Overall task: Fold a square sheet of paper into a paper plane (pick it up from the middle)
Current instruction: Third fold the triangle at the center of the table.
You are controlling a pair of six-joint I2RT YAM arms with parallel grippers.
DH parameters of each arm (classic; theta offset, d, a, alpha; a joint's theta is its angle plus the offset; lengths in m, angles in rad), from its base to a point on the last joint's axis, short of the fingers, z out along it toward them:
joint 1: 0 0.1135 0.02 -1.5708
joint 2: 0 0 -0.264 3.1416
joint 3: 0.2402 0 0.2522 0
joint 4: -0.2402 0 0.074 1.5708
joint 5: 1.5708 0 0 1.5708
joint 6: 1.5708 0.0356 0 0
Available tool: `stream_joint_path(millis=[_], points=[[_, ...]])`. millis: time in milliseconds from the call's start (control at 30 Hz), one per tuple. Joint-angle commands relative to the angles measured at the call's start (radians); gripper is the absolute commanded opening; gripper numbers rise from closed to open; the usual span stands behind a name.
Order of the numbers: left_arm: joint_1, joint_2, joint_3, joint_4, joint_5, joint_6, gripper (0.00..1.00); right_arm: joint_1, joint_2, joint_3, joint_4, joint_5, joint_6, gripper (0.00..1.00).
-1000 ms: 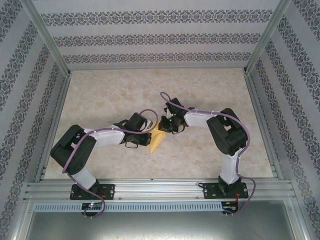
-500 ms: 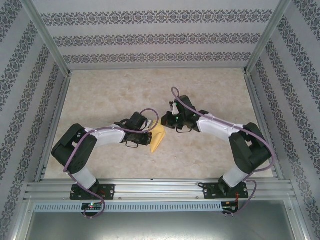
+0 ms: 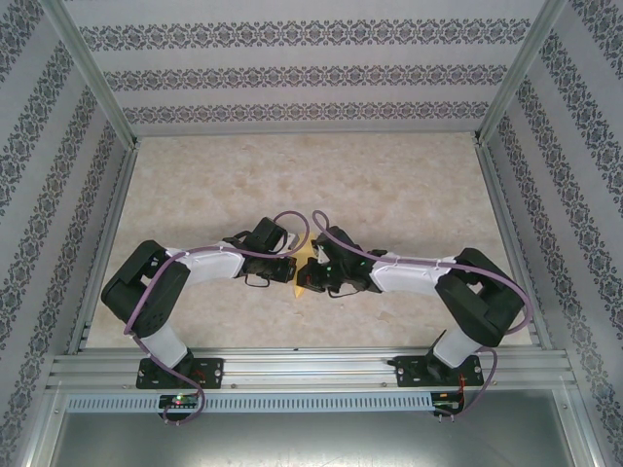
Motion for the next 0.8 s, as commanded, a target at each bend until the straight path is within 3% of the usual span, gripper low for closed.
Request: stream_joint_path(millis=[0, 767], points=[[0.007, 0.026, 0.009, -0.025, 0.027, 0.024, 0.0, 0.019, 0.046, 0.033, 0.004, 0.01, 0.031, 0.0], [0.006, 0.062, 0.017, -0.031, 0.048, 0.03, 0.0, 0.044, 0.12, 0.005, -0.057, 0.05, 0.025, 0.0]])
